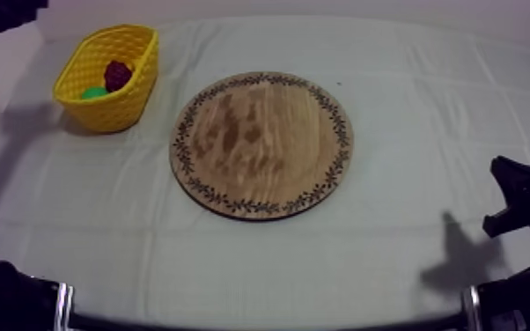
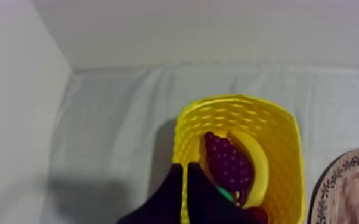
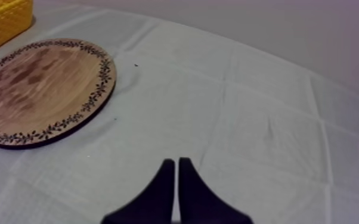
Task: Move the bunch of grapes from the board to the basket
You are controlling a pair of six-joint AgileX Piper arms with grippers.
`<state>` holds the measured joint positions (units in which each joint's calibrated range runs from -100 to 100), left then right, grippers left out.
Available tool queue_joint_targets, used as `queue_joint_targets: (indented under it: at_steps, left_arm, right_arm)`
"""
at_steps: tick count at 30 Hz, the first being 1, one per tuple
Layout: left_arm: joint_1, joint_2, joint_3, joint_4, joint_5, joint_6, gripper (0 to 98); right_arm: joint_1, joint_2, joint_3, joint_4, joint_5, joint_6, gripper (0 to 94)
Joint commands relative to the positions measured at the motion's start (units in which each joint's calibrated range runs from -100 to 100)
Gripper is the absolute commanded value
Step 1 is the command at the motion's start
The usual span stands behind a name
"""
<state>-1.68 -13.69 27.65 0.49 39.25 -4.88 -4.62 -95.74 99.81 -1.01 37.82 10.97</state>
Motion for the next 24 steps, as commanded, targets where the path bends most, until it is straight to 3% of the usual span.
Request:
queue_joint_targets:
  at_steps: [1, 8, 16, 24]
  left_arm:
    - [-0.8, -12.3, 9.9, 0.99, -2.8, -1.7, 0.1]
    - [-1.3, -35.0, 32.9, 1.58, -12.3, -2.0, 0.0]
    - [-0.9, -57.0, 54.8, 1.6, -16.0, -2.5, 0.0]
    - [-0.5, -71.7, 68.2, -1.13, -16.7, -0.3, 0.0]
  right_arm:
    - [0.0, 0.0, 0.0, 0.0, 0.0, 0.0, 0.4]
    - [0.0, 0.0, 0.0, 0.0, 0.0, 0.0, 0.4]
    - [0.0, 0.0, 0.0, 0.0, 0.0, 0.0, 0.4]
    - [0.0, 0.0, 0.0, 0.0, 0.0, -0.1, 0.4]
